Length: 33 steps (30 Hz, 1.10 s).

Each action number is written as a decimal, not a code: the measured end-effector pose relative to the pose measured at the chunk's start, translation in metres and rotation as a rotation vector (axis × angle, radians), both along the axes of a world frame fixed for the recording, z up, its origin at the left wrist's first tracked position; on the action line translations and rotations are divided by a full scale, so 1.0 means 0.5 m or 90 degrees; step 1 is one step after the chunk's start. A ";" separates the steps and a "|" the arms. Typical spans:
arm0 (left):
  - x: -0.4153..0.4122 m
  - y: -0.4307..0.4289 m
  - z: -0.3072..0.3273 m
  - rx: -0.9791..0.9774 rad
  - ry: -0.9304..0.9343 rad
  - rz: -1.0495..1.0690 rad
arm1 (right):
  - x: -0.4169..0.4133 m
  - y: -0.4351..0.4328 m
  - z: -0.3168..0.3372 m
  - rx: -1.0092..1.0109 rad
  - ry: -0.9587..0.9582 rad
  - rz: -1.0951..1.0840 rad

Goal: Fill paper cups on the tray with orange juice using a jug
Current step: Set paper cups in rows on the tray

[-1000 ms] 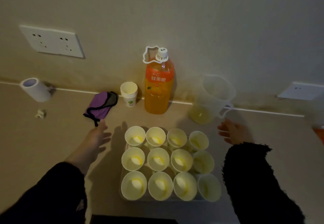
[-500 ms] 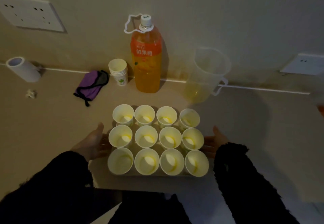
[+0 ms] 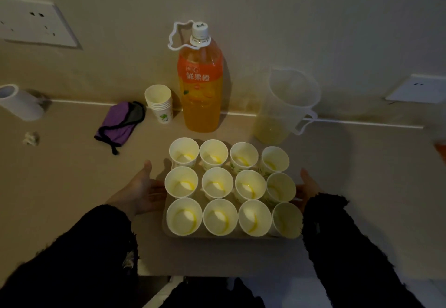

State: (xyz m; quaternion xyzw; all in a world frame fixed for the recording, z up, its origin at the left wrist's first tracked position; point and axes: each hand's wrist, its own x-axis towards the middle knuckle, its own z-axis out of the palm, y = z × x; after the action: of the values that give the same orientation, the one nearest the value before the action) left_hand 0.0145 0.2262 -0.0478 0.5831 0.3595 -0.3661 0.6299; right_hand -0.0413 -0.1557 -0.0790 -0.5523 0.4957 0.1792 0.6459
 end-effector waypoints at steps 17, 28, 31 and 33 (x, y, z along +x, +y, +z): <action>0.014 -0.024 -0.004 0.050 0.022 -0.045 | 0.009 0.005 0.022 -0.056 0.035 0.023; 0.035 -0.011 0.009 0.078 0.002 -0.079 | 0.006 -0.002 0.063 -0.089 0.018 0.024; 0.056 -0.007 0.032 0.157 -0.058 -0.090 | 0.023 -0.013 0.116 -0.178 0.002 0.059; 0.073 -0.013 0.063 0.187 -0.094 -0.091 | 0.045 -0.013 0.157 -0.225 -0.027 0.089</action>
State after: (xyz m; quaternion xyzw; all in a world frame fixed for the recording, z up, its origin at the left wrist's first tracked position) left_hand 0.0511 0.2198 -0.0162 0.7180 0.3200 -0.3097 0.5350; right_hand -0.0189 -0.1623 -0.0005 -0.6940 0.4662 0.1223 0.5349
